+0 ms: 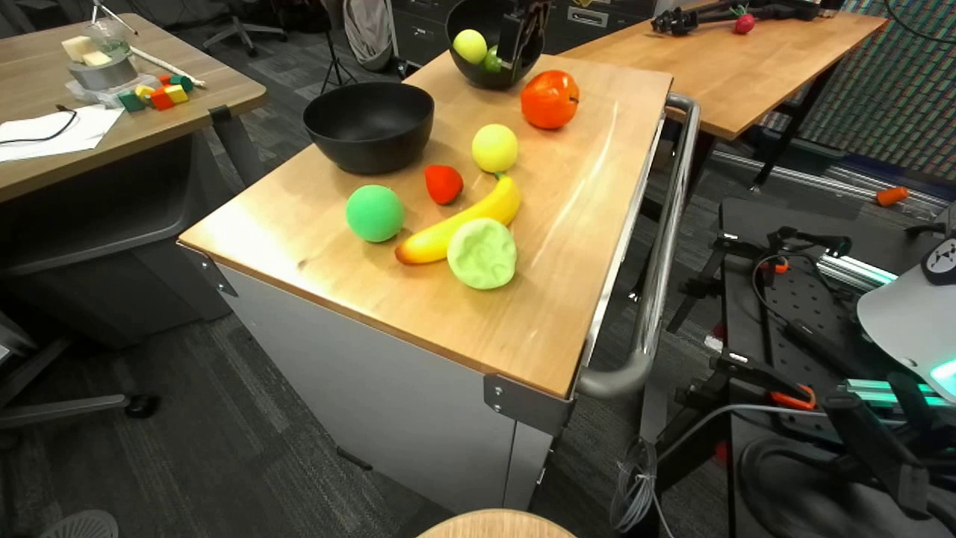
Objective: Remove the fruits and vegetables from the black bowls and place them on the countertop
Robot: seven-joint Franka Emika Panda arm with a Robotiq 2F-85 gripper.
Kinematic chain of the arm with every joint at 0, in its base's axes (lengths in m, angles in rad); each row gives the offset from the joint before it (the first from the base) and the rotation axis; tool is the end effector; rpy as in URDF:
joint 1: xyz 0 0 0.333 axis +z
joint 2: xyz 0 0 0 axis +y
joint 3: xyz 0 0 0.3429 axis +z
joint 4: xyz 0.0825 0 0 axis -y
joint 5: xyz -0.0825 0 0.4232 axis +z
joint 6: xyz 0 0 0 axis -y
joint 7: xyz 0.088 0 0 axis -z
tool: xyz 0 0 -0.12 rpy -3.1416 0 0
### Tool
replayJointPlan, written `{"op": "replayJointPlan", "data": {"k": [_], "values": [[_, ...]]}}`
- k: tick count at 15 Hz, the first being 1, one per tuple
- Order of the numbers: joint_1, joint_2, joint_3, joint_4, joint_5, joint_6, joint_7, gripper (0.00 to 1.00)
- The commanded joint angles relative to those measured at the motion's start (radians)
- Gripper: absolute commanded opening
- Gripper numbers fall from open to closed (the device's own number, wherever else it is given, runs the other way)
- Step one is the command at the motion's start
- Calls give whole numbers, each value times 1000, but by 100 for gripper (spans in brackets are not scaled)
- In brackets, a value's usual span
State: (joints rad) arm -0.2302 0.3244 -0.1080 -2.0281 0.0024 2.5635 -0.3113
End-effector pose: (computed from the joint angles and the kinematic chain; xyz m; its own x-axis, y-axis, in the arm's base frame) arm 0.6208 -0.2159 0.2944 0.9815 -0.0099 0.1910 -0.0287 -0.9950 0.0957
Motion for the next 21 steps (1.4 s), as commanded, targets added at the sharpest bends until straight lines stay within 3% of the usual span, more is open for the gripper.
{"op": "replayJointPlan", "data": {"k": [1, 9, 15, 21], "values": [[-17, -2, 27, 52, 46, -50, -39, 100], [-15, -29, 24, 126, 49, -53, -68, 100], [-27, 47, 6, 225, 43, -53, -45, 100], [-54, 131, 12, 251, 52, -67, -32, 100]]}}
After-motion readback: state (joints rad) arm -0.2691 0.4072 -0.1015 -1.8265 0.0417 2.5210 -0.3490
